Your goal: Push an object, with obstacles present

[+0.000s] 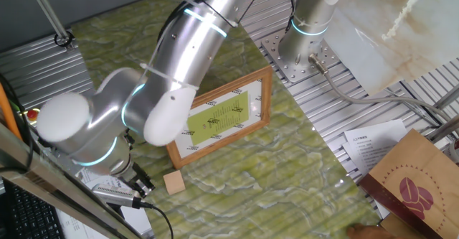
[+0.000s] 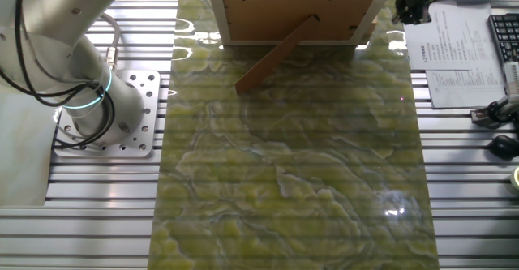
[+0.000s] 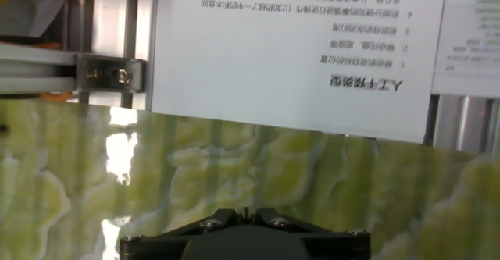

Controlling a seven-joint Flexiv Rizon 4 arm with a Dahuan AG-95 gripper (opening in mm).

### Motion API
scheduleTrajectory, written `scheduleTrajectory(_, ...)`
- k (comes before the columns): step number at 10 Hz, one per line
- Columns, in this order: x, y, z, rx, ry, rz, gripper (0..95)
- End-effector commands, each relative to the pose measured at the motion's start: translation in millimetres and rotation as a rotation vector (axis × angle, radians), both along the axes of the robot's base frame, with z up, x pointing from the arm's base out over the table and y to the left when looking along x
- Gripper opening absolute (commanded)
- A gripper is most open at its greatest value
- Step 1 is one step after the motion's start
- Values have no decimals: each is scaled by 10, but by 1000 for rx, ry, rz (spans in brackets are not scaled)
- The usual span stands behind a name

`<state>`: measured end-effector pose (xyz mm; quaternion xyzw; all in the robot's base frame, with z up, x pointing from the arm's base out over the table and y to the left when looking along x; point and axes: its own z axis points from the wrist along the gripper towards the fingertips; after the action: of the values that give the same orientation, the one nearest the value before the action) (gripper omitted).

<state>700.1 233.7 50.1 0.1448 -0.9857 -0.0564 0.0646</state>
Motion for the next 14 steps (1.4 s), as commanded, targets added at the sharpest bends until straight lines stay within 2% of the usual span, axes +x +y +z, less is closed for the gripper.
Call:
scheduleTrajectory(1,24,-7,14,-16,31,11,0)
scheduleTrajectory(6,-8,32,44,-18,41,0,0)
scheduleTrajectory(9,-113,71,29,-28,40,-22,0)
scheduleTrajectory(14,-210,89,60,-22,47,-41,0)
